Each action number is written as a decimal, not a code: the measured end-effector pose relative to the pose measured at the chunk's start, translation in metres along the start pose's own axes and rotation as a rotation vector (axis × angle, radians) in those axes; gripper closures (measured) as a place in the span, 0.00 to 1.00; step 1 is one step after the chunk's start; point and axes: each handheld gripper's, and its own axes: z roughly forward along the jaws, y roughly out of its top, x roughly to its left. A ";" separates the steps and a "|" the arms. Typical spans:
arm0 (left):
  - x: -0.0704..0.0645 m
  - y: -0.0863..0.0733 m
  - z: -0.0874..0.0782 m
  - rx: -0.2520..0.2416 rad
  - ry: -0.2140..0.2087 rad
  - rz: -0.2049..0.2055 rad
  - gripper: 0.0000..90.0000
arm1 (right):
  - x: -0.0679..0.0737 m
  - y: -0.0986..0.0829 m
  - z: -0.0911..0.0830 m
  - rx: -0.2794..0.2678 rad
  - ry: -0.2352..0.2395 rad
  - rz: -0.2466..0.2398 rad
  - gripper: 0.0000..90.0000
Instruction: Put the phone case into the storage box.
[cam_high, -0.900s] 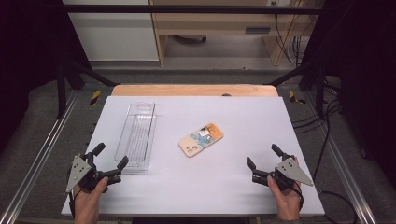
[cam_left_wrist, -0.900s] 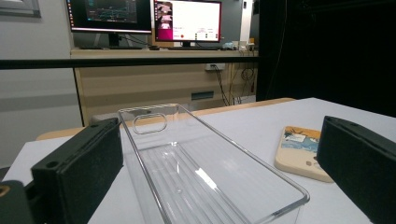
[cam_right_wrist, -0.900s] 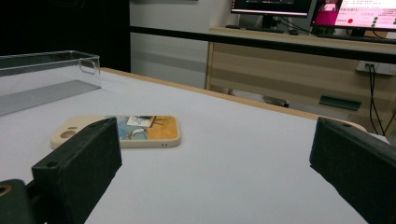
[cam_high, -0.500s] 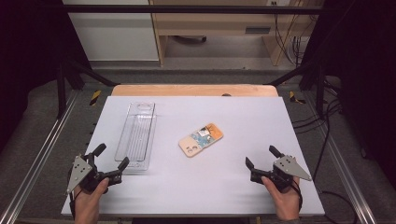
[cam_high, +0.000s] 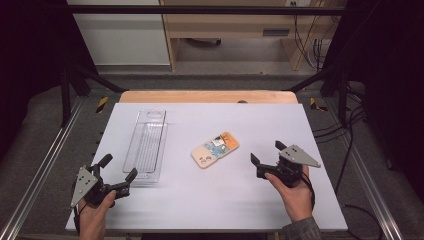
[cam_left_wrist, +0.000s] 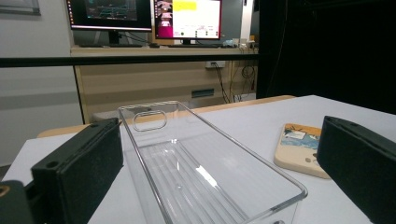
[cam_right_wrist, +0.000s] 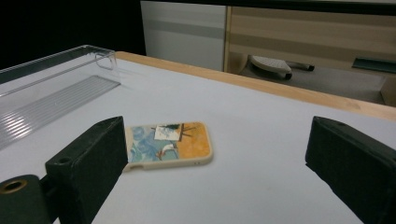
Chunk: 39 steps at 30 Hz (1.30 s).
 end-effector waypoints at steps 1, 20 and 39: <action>0.000 0.000 0.000 0.000 -0.002 0.001 0.00 | 0.002 0.004 0.003 0.001 0.001 -0.004 0.07; 0.000 0.000 0.000 -0.004 -0.001 -0.014 0.00 | 0.025 0.048 0.082 0.121 0.021 -0.084 0.10; 0.001 0.000 0.000 -0.005 -0.004 -0.016 0.00 | 0.034 0.042 0.133 0.185 0.034 -0.052 0.15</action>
